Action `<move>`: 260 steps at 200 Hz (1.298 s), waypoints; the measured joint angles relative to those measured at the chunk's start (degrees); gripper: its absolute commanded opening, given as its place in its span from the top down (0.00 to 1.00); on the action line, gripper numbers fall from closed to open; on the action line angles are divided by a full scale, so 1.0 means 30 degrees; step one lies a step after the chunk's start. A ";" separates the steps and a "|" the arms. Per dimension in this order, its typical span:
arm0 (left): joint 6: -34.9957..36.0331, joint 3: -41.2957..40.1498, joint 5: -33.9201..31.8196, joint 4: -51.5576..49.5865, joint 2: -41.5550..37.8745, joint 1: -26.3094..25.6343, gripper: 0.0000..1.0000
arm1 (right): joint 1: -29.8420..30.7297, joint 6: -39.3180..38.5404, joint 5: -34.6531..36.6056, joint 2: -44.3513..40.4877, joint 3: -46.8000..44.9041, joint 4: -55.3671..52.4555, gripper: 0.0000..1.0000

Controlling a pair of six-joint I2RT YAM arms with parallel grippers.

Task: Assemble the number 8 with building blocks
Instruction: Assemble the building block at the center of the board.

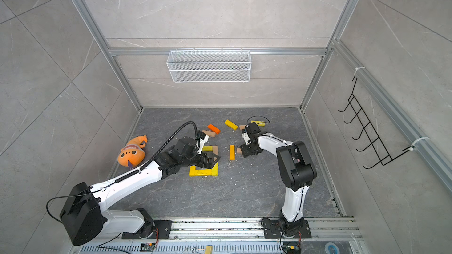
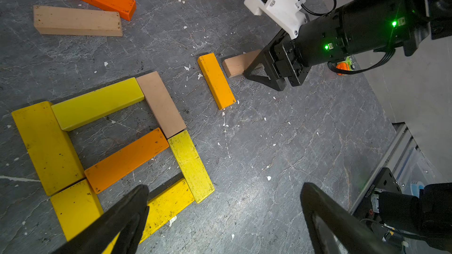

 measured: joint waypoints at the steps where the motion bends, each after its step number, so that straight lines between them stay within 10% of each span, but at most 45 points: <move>1: -0.0007 0.0000 0.0000 0.0000 0.0000 0.0000 0.01 | 0.0000 0.0000 0.0000 0.0000 0.0015 -0.0022 0.33; 260: -0.0066 -0.0087 0.0044 0.0131 0.0007 0.0000 0.01 | 0.0131 -0.0146 -0.0219 0.0969 0.1770 -0.0685 0.43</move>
